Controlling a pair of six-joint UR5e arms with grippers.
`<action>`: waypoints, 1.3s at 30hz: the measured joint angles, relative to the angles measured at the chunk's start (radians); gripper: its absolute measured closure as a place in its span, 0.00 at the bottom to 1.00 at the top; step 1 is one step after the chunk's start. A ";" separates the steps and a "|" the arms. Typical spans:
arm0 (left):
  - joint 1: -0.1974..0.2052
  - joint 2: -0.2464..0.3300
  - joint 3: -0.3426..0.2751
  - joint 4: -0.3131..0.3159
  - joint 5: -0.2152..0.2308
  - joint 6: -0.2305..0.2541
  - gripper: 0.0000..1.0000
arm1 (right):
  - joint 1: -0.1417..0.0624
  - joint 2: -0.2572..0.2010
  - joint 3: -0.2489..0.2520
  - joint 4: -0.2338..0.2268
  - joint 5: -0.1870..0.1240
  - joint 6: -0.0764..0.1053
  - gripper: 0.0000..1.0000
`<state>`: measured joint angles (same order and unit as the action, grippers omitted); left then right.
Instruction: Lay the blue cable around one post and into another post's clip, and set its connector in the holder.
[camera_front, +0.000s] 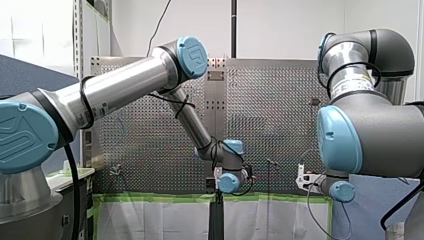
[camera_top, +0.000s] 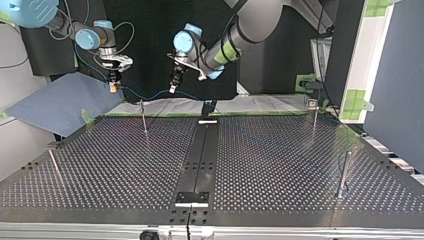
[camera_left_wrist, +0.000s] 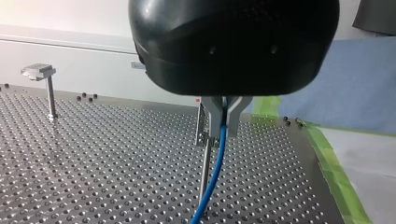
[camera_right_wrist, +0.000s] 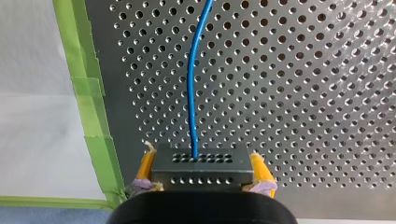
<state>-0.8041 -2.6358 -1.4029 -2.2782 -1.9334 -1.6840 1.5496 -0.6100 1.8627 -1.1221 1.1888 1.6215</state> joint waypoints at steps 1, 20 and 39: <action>0.000 0.000 0.000 0.000 -0.001 0.000 0.99 | 0.000 0.000 0.000 0.000 0.000 0.000 1.00; 0.033 0.000 0.000 -0.030 -0.019 -0.028 0.99 | 0.000 0.000 0.000 0.000 0.000 0.000 1.00; 0.029 0.000 -0.001 -0.031 -0.045 -0.033 0.99 | 0.000 0.000 0.000 0.000 0.000 0.000 1.00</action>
<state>-0.7748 -2.6358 -1.4035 -2.3087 -1.9789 -1.7169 1.5501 -0.6101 1.8629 -1.1221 1.1886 1.6215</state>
